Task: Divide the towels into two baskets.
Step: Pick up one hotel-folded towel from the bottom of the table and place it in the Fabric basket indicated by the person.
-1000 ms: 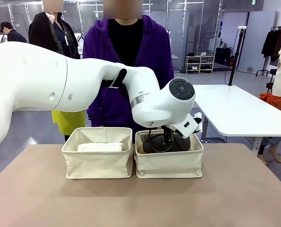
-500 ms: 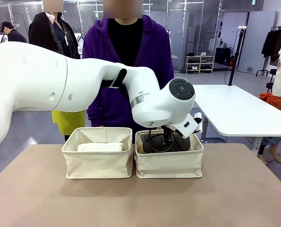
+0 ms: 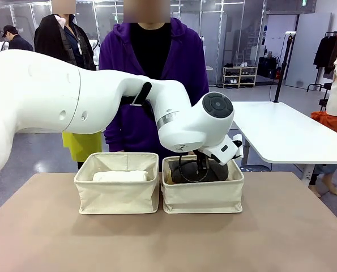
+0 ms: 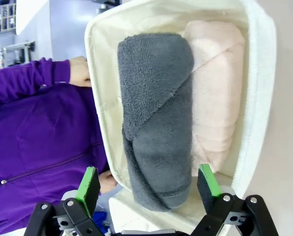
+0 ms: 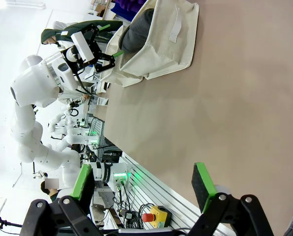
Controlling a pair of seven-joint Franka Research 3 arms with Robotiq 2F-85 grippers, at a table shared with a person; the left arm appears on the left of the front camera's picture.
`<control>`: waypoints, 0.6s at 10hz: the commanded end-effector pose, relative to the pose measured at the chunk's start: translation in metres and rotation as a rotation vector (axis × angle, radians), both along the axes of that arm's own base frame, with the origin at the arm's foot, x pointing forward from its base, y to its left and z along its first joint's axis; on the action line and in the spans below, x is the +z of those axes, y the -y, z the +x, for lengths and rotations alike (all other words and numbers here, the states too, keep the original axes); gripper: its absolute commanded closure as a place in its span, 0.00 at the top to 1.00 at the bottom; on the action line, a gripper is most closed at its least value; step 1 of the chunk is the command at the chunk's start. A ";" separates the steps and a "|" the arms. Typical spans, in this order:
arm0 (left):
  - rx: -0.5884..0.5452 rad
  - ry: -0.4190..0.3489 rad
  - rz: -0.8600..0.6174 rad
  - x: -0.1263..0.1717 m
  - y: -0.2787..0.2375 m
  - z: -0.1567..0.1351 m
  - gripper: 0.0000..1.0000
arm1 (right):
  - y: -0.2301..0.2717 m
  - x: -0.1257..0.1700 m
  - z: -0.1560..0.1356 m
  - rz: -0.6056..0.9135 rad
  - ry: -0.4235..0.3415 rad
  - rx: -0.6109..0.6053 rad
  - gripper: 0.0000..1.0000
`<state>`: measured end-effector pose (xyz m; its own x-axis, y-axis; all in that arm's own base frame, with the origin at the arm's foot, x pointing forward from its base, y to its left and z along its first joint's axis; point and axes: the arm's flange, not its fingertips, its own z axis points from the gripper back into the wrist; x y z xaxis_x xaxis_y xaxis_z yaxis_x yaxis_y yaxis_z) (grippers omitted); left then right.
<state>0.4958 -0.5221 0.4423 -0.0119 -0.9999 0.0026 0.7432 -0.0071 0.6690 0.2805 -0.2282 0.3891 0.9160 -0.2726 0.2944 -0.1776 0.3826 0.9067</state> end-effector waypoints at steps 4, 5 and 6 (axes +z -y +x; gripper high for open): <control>0.161 -0.469 -0.296 0.076 -0.077 -0.054 1.00 | 0.000 0.002 -0.003 0.004 0.012 -0.001 1.00; 0.174 -0.583 -0.362 0.082 -0.107 -0.064 1.00 | 0.000 0.002 -0.003 0.004 0.012 -0.001 1.00; 0.206 -0.709 -0.504 0.092 -0.148 -0.078 1.00 | 0.000 0.002 -0.003 0.004 0.012 -0.001 1.00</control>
<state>0.4448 -0.4595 0.5263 0.2162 -0.9331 0.2872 0.9379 0.2802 0.2045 0.2808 -0.2284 0.3890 0.9161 -0.2724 0.2941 -0.1772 0.3828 0.9067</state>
